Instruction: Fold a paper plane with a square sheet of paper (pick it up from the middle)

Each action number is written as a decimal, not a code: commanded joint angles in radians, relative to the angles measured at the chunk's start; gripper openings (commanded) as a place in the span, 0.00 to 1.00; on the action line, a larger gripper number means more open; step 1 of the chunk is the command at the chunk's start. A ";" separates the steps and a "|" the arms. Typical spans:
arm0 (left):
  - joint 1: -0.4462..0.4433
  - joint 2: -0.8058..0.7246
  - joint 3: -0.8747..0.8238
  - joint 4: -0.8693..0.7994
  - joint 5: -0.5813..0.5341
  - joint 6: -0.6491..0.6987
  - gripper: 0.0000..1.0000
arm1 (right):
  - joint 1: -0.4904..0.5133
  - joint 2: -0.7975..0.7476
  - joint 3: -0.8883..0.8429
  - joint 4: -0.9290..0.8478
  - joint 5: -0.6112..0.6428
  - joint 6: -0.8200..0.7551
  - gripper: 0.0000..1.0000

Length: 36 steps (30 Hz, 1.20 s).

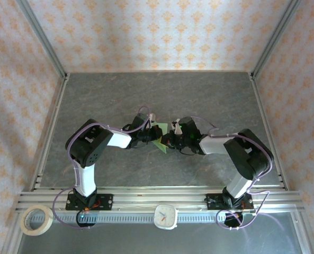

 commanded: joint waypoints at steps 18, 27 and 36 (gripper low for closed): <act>-0.005 0.047 -0.028 -0.068 -0.024 0.001 0.03 | 0.021 -0.045 -0.087 -0.072 0.046 -0.027 0.00; -0.007 0.049 -0.031 -0.061 -0.019 0.000 0.03 | 0.029 -0.094 -0.015 -0.098 0.033 -0.030 0.00; -0.009 0.054 -0.023 -0.059 -0.013 -0.003 0.03 | 0.043 0.042 0.058 -0.131 0.076 -0.046 0.00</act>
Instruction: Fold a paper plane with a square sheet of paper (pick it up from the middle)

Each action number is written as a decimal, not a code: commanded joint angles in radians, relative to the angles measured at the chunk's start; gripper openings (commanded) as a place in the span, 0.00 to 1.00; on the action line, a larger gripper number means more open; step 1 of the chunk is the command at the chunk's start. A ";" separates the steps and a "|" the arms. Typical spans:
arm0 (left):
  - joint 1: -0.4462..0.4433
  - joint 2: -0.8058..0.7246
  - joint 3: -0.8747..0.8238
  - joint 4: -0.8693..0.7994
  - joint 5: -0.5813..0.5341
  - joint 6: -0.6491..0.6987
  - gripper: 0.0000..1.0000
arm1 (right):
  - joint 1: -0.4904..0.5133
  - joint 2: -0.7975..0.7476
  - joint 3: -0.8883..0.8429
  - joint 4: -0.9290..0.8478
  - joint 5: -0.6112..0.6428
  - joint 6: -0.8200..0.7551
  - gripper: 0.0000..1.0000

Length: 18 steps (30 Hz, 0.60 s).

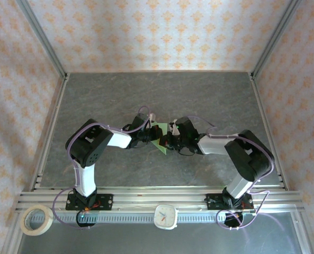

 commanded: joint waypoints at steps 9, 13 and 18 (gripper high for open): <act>-0.007 0.055 -0.017 -0.075 -0.014 0.006 0.03 | 0.002 0.010 -0.108 0.015 0.052 0.006 0.00; -0.006 0.055 -0.021 -0.074 -0.014 0.005 0.03 | 0.002 -0.006 -0.147 0.028 0.055 0.015 0.00; -0.006 0.053 -0.022 -0.082 -0.021 0.006 0.03 | 0.004 -0.033 -0.200 0.053 0.052 0.032 0.00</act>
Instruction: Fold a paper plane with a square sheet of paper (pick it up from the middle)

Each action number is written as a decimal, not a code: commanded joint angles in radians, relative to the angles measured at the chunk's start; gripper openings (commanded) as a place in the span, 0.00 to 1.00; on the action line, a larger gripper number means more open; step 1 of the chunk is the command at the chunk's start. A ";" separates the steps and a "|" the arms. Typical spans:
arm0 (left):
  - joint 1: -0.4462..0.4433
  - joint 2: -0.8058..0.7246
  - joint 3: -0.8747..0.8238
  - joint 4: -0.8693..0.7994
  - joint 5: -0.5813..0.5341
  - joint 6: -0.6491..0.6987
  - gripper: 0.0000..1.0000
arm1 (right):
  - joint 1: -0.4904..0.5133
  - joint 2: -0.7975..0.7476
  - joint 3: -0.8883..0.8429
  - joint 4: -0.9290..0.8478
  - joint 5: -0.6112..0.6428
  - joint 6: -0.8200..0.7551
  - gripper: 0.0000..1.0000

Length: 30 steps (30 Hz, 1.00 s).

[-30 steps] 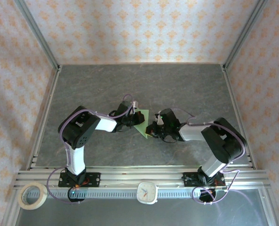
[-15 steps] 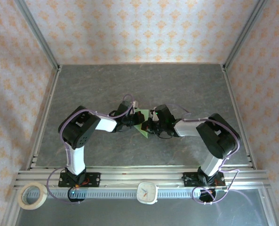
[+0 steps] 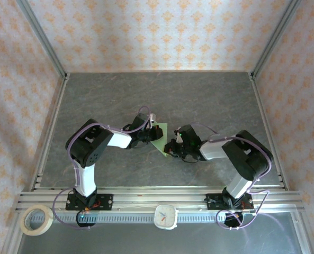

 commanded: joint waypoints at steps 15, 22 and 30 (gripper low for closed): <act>-0.010 0.051 -0.026 -0.082 -0.021 -0.001 0.03 | 0.005 -0.197 -0.005 -0.118 0.050 0.010 0.00; -0.013 0.057 -0.018 -0.080 -0.018 -0.005 0.03 | 0.034 -0.045 0.091 -0.057 -0.006 0.023 0.00; -0.013 0.064 -0.011 -0.088 -0.013 0.003 0.03 | 0.034 0.006 0.047 -0.092 0.053 -0.004 0.00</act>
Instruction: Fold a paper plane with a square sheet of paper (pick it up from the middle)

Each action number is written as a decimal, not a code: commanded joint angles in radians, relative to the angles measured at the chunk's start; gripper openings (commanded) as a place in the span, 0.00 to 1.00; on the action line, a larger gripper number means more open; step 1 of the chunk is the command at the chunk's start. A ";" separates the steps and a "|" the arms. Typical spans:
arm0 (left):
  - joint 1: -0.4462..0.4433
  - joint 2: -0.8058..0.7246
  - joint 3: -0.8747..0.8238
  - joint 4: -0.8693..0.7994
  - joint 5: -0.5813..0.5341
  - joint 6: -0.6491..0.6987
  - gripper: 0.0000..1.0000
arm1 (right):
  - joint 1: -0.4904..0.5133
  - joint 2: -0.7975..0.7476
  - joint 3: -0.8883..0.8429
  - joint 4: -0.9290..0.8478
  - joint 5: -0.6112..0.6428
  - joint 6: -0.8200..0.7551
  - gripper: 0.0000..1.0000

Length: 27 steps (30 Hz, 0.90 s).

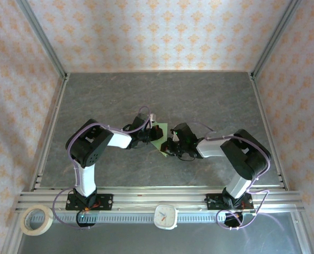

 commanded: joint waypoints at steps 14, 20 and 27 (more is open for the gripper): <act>-0.009 0.066 -0.019 -0.083 -0.018 -0.009 0.03 | -0.028 -0.118 -0.257 0.132 -0.020 0.075 0.00; -0.013 0.058 -0.038 -0.054 -0.023 -0.050 0.02 | -0.031 -0.267 -0.218 0.036 0.027 0.070 0.00; -0.013 0.059 -0.029 -0.058 -0.023 -0.049 0.02 | -0.036 -0.199 -0.064 0.002 0.013 0.052 0.00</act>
